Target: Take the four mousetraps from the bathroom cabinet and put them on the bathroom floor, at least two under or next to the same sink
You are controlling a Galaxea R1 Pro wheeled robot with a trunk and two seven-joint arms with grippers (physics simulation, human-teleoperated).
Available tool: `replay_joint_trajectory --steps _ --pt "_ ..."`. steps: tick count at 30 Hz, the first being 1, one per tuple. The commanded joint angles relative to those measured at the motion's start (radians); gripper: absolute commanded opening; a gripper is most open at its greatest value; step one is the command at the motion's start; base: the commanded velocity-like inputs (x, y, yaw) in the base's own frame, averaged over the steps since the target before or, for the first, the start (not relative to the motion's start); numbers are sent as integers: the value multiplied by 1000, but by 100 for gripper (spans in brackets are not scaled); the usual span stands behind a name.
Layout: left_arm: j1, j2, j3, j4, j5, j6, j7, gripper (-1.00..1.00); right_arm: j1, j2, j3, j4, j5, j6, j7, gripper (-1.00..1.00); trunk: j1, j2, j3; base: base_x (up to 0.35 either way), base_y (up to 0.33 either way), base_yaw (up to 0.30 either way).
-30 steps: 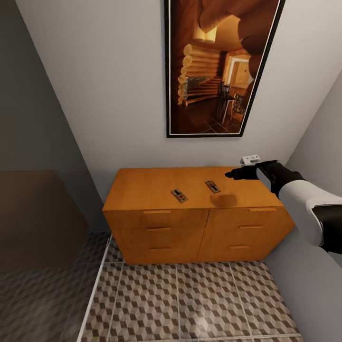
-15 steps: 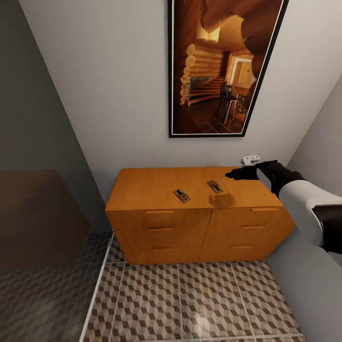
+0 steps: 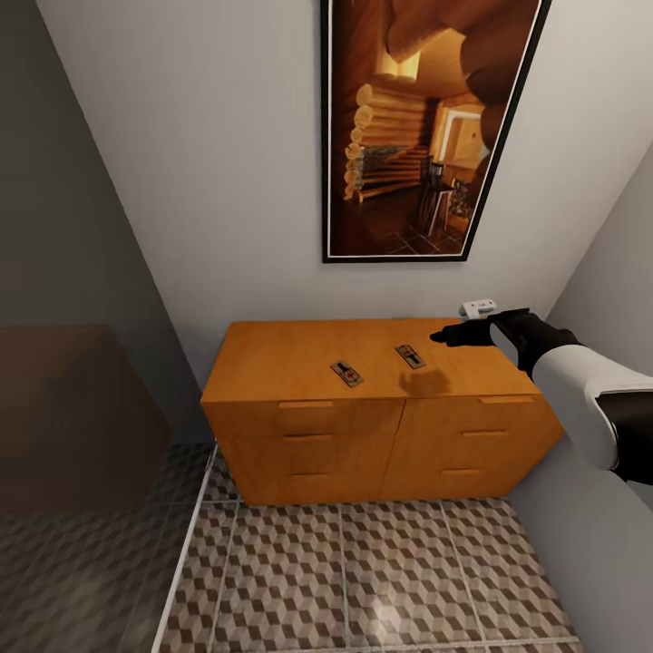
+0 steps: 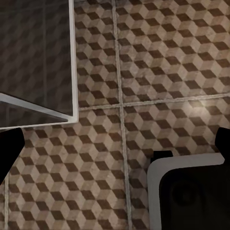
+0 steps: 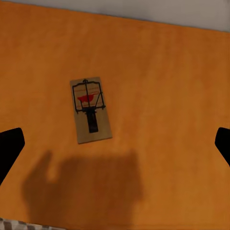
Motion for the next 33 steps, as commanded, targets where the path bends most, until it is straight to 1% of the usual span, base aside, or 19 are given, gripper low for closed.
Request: replay_joint_trajectory --steps 1,9,33 --pt "-2 -1 -9 4 7 -5 0 100 -1 -1 5 -2 5 4 5 100 1 -2 -2 0 0 0" --pt "-2 -1 -9 4 8 -5 -1 100 -1 -1 5 -1 5 4 5 100 1 -2 -8 0 0 0" --pt "-2 -2 -9 4 7 -5 -1 100 -1 -1 5 -1 5 4 5 100 1 -2 -45 0 0 0"
